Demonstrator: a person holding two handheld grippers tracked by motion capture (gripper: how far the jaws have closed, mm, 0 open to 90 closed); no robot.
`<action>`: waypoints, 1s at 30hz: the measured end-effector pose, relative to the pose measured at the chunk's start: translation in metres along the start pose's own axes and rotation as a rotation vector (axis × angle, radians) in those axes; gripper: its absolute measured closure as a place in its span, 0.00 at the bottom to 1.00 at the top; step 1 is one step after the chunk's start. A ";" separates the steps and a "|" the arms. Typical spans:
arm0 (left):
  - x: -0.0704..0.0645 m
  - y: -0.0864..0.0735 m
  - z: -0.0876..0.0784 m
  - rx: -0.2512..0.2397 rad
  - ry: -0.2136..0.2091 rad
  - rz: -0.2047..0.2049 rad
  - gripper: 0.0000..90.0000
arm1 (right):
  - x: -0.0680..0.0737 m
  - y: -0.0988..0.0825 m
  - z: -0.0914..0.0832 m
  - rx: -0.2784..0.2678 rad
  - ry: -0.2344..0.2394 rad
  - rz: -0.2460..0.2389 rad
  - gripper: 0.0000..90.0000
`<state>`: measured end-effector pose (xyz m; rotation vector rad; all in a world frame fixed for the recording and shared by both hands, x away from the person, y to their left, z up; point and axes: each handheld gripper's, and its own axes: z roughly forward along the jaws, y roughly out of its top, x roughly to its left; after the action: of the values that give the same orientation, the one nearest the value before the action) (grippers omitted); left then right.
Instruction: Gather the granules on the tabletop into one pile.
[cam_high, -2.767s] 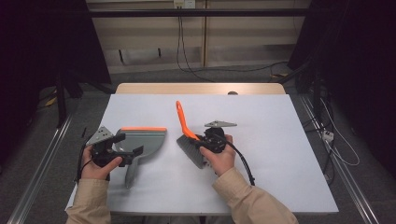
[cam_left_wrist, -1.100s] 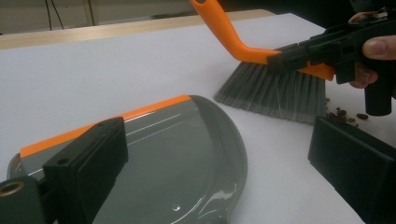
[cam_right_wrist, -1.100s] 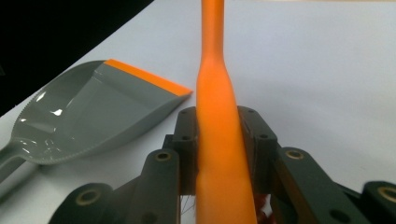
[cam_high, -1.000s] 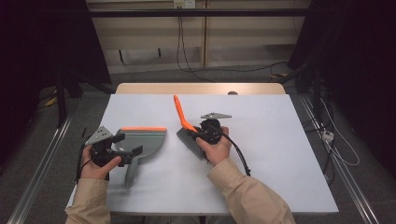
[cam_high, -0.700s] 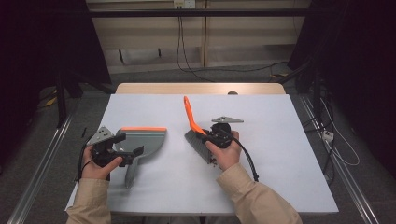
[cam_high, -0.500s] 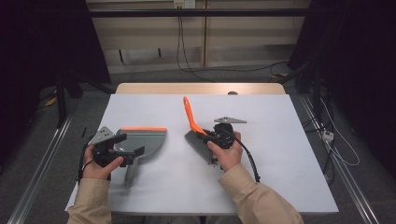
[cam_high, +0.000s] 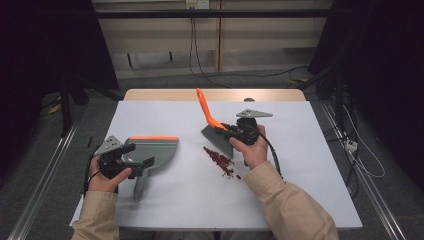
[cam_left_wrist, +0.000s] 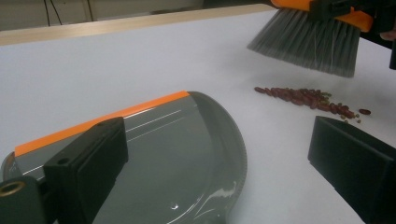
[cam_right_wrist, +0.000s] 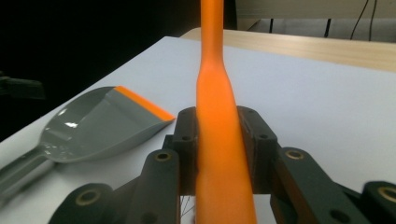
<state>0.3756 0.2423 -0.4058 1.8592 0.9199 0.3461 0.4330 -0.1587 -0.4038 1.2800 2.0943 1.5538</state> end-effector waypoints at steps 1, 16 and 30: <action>0.000 0.000 0.000 -0.001 0.001 -0.001 0.05 | -0.005 0.002 0.000 0.001 0.000 -0.007 0.79; 0.002 -0.001 -0.001 -0.001 0.009 -0.009 0.05 | -0.035 -0.003 0.031 0.033 0.053 -0.205 0.79; 0.003 -0.001 -0.001 -0.002 0.016 -0.015 0.05 | -0.029 -0.009 0.043 0.095 0.118 -0.330 0.79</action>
<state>0.3759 0.2453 -0.4066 1.8499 0.9431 0.3529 0.4727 -0.1522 -0.4381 0.8293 2.3334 1.4295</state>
